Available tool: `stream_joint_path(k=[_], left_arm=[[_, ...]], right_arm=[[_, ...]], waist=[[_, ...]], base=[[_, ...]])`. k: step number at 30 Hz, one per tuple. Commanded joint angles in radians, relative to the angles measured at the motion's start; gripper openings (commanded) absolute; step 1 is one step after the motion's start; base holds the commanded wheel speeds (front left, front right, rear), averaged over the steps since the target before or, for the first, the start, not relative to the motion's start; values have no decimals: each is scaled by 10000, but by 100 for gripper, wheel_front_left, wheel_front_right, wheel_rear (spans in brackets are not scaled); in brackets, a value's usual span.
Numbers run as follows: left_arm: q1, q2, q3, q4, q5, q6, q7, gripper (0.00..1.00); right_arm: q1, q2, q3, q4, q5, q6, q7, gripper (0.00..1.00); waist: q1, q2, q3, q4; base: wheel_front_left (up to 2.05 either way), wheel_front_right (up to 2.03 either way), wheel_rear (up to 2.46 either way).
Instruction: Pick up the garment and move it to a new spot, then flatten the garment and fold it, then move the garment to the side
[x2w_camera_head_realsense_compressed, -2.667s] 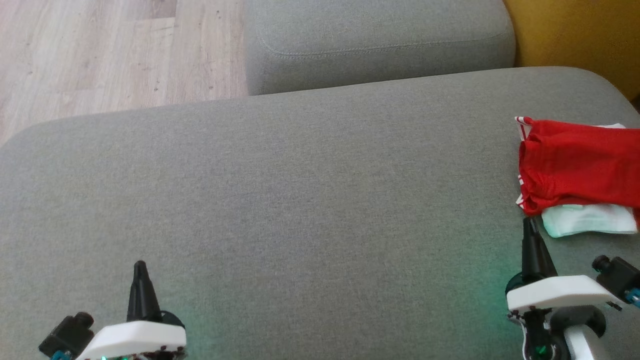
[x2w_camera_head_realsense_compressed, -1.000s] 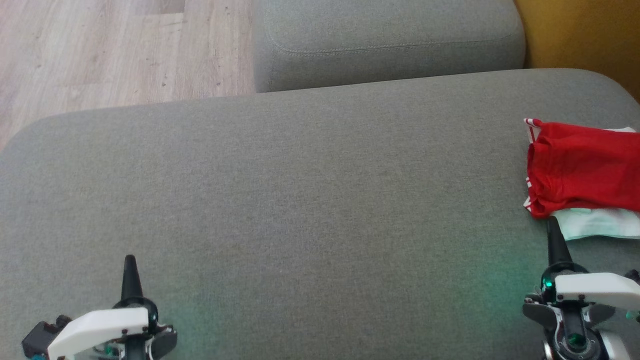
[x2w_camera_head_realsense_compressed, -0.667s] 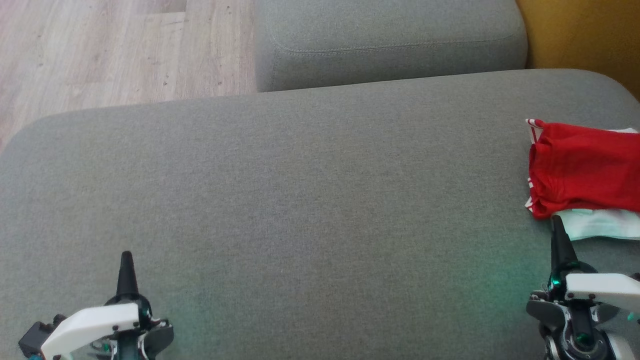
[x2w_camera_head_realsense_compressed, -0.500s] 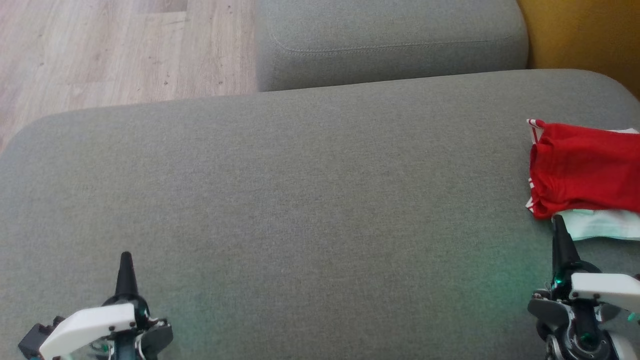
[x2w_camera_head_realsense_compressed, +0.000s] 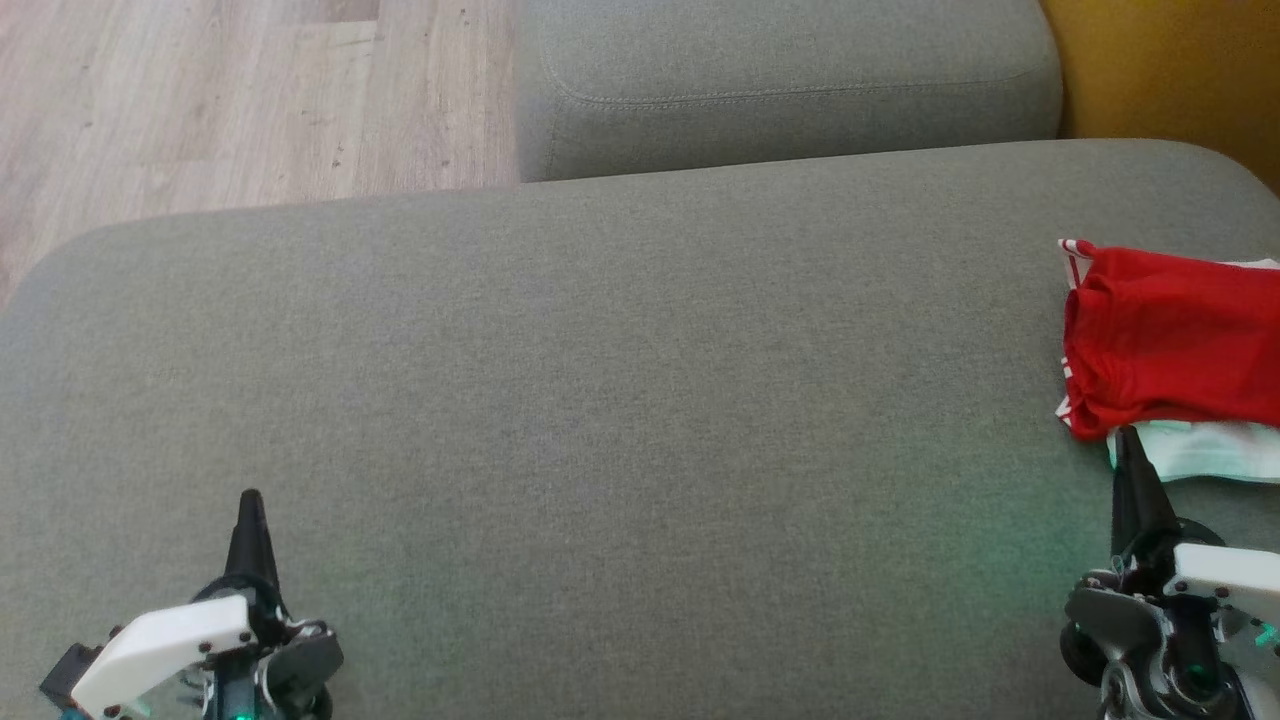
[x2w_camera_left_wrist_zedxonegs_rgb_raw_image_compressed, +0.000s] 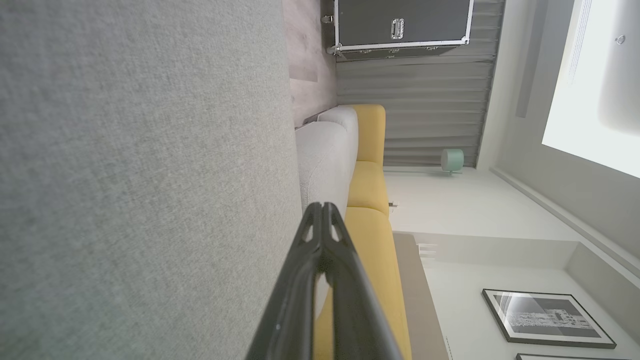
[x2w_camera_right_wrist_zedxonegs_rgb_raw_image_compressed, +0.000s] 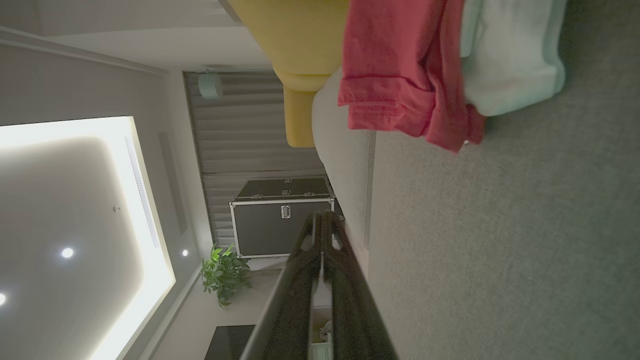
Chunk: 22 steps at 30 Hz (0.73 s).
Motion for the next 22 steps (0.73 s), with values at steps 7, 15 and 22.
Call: stream_joint_path(k=[7, 15, 22], left_arm=[[-499, 121, 403, -361, -58, -65, 71, 0], [-499, 121, 403, -361, -59, -65, 71, 0], [-499, 121, 402, -362, -59, -65, 71, 0]], right_arm=[[-545, -49, 191, -410, 104, 37, 58, 0], [-545, -49, 192, -410, 105, 37, 58, 0], [-545, -49, 192, -410, 105, 37, 57, 0]], waist=[[0, -1, 0, -1], [0, -1, 0, -1], [0, -1, 0, -1]], base=[[0, 0, 0], [0, 0, 0], [0, 0, 0]])
